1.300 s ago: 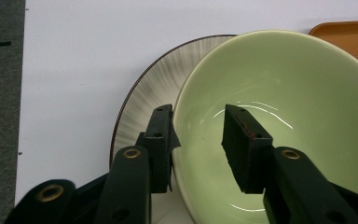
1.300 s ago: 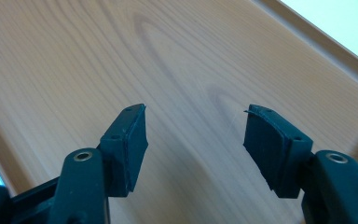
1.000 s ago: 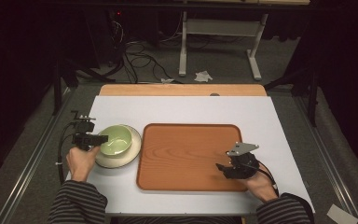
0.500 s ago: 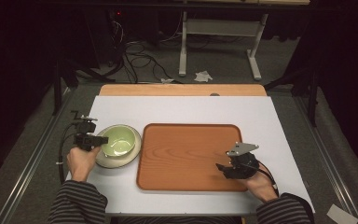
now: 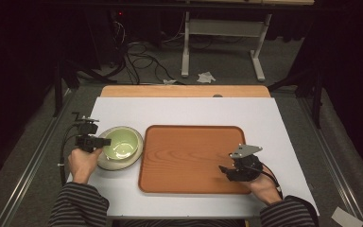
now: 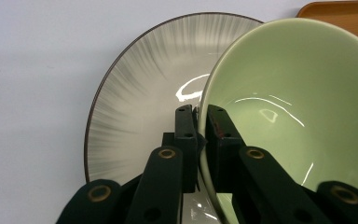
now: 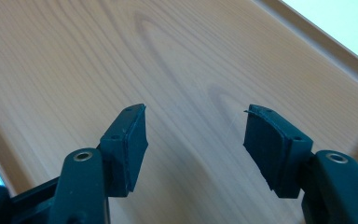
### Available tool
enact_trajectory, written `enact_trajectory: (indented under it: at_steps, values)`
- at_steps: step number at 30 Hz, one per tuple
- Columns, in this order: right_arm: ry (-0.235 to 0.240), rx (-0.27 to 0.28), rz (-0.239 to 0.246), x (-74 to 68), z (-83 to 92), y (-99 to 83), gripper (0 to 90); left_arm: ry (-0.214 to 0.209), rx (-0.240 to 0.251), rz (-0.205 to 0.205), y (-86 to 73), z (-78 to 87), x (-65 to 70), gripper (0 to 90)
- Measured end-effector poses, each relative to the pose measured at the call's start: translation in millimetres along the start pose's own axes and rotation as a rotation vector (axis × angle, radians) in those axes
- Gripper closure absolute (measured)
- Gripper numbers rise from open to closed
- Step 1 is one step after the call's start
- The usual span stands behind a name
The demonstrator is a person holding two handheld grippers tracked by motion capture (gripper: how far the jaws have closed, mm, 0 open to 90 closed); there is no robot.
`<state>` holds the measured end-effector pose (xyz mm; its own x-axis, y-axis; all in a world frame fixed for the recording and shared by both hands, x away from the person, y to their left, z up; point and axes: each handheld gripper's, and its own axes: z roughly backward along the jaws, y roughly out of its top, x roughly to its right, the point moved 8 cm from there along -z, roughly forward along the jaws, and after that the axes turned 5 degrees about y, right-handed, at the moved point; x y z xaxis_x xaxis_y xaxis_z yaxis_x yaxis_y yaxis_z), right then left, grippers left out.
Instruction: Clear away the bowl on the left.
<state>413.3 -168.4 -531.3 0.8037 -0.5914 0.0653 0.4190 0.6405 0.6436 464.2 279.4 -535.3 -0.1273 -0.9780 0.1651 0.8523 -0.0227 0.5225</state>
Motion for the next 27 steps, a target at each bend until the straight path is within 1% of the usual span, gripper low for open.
enact_trajectory:
  at_steps: [6, 8, 10, 11, 13, 14, 15, 17, 18, 19, 20, 22, 27]
  values:
    - [-0.001, 0.002, -0.002, -0.8, -0.2, 0.2, 40.7, 0.008, 0.018, -0.026, 2.3, 5.3, 2.3, 84.1]
    - [-0.001, 0.003, 0.002, -0.5, -0.2, 0.3, 40.7, 0.009, 0.021, -0.024, 2.7, 5.6, 2.9, 84.0]
    - [-0.001, 0.003, 0.002, -0.5, -0.2, 0.3, 40.7, 0.021, 0.025, -0.043, 3.7, 7.6, 3.7, 84.0]
    - [-0.001, 0.004, 0.002, -0.5, -0.2, 0.3, 40.7, 0.034, 0.03, -0.061, 4.7, 9.7, 4.4, 84.0]
    - [-0.002, 0.004, 0.001, -0.5, 0.0, 0.3, 40.7, 0.047, 0.051, -0.083, 7.4, 14.2, 8.7, 83.5]
    - [-0.002, 0.004, 0.001, -0.5, 0.0, 0.3, 40.7, 0.047, 0.051, -0.083, 7.4, 14.2, 8.7, 83.4]
    - [-0.001, 0.004, 0.001, -0.6, -0.2, 0.3, 40.7, 0.037, 0.063, -0.103, 8.9, 17.4, 13.9, 83.5]
    - [0.001, -0.003, 0.004, -1.0, -0.5, 0.0, 40.7, 0.017, 0.074, -0.111, 10.6, 19.8, 19.5, 83.7]
    - [0.002, -0.003, 0.008, -1.4, -0.8, 0.1, 40.7, 0.017, 0.074, -0.111, 10.6, 19.8, 19.5, 83.7]
    - [0.001, -0.004, 0.009, -1.6, -0.7, 0.1, 40.7, 0.004, 0.08, -0.126, 12.4, 22.4, 24.6, 83.8]
    - [0.001, -0.004, 0.009, -1.6, -0.7, 0.1, 40.7, 0.004, 0.08, -0.126, 12.4, 22.4, 24.6, 83.8]
    - [0.0, -0.004, 0.006, -1.2, -0.3, -0.1, 40.7, -0.002, 0.091, -0.147, 14.2, 25.6, 31.2, 83.9]
    - [0.001, -0.004, 0.009, -1.0, -0.4, -0.1, 40.7, -0.031, 0.09, -0.163, 14.6, 27.9, 39.7, 83.8]
